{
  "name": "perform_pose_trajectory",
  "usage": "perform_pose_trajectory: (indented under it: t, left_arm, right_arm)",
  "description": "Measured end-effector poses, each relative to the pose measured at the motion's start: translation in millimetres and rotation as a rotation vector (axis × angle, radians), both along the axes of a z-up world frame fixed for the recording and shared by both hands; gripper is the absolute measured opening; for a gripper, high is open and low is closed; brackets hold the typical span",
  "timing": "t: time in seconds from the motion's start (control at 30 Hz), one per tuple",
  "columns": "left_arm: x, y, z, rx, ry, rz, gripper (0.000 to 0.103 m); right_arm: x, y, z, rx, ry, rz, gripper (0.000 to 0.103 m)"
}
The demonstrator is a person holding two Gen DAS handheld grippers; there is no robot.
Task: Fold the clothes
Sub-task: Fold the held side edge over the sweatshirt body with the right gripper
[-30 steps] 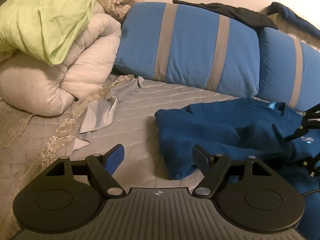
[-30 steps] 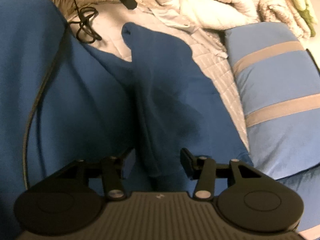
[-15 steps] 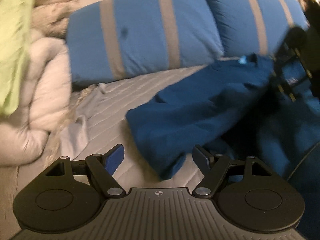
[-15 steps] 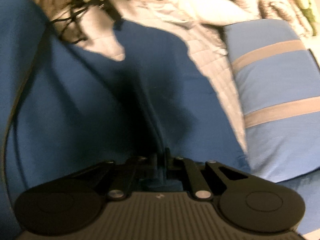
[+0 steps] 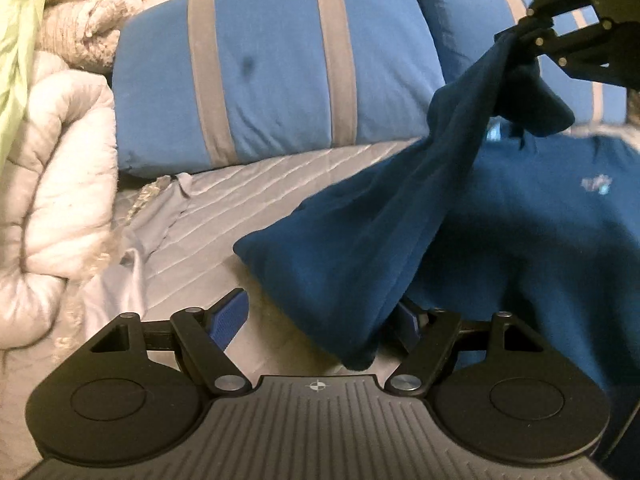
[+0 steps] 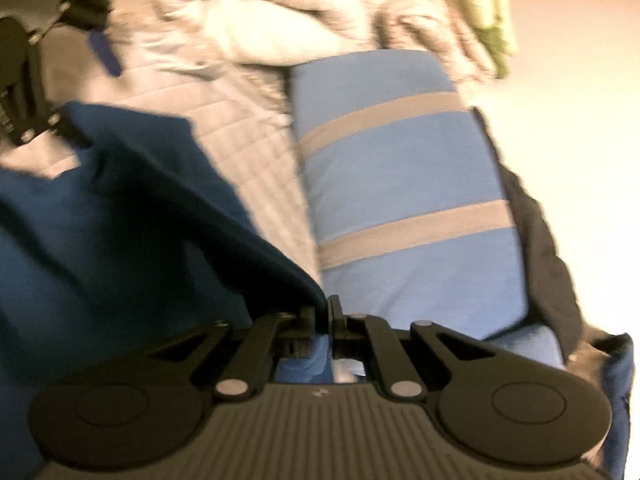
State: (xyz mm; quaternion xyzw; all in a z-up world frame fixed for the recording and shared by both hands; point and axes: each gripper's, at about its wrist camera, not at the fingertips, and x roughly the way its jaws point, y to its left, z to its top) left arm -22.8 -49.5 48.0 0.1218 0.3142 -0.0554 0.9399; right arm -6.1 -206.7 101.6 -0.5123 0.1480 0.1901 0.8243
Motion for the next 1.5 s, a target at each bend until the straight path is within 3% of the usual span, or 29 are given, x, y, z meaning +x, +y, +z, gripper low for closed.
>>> perform_pose_trajectory:
  t: [0.1, 0.3, 0.37, 0.43, 0.63, 0.83, 0.9, 1.03, 1.17, 1.23, 1.33, 1.43, 1.5]
  left_arm:
    - [7.4, 2.6, 4.4, -0.053, 0.011, 0.041, 0.075]
    - [15.7, 10.0, 18.6, -0.263, 0.03, 0.101, 0.075]
    - [19.3, 3.0, 18.0, -0.274, 0.036, 0.104, 0.075]
    - [20.7, -13.3, 14.0, -0.218, 0.034, 0.077, 0.075]
    - [17.8, -69.7, -17.3, 0.17, 0.058, 0.013, 0.075]
    - [-7.1, -83.1, -18.7, 0.462, -0.054, 0.003, 0.076]
    - [-11.4, -77.5, -13.5, 0.502, -0.081, 0.02, 0.076]
    - [-17.0, -65.5, -3.7, 0.489, -0.08, 0.017, 0.077]
    - [-11.8, -72.8, -11.9, 0.543, -0.068, -0.026, 0.077]
    - [-9.7, -77.5, -15.9, 0.57, -0.075, -0.042, 0.077]
    - [-11.7, -79.8, -17.0, 0.591, -0.097, -0.074, 0.077]
    - [-11.2, -77.8, -21.8, 0.631, -0.097, -0.083, 0.076]
    - [-10.0, -76.0, -25.9, 0.659, -0.091, -0.085, 0.076]
  right_arm:
    - [6.8, -8.7, 12.9, 0.03, -0.047, -0.04, 0.005]
    - [15.3, -30.1, 32.9, 0.072, -0.087, -0.115, 0.005]
    - [17.6, -35.6, 36.5, 0.077, -0.089, -0.129, 0.005]
    - [20.4, -40.0, 39.5, 0.082, -0.095, -0.144, 0.005]
    - [25.2, -59.8, 46.7, 0.095, -0.098, -0.191, 0.005]
    - [18.4, -98.4, 36.5, 0.124, 0.064, -0.196, 0.005]
    - [10.1, -111.9, 27.0, 0.151, 0.137, -0.197, 0.005]
    - [-8.7, -133.1, 1.8, 0.205, 0.253, -0.208, 0.005]
    - [-22.0, -141.9, -20.3, 0.206, 0.314, -0.193, 0.005]
    - [-29.1, -142.9, -23.9, 0.17, 0.293, -0.185, 0.005]
    - [-49.0, -141.1, -12.6, 0.054, 0.169, -0.149, 0.005]
    - [-85.9, -133.7, -13.0, -0.162, 0.02, -0.074, 0.006]
    - [-105.0, -129.0, -27.0, -0.201, 0.063, -0.047, 0.016]
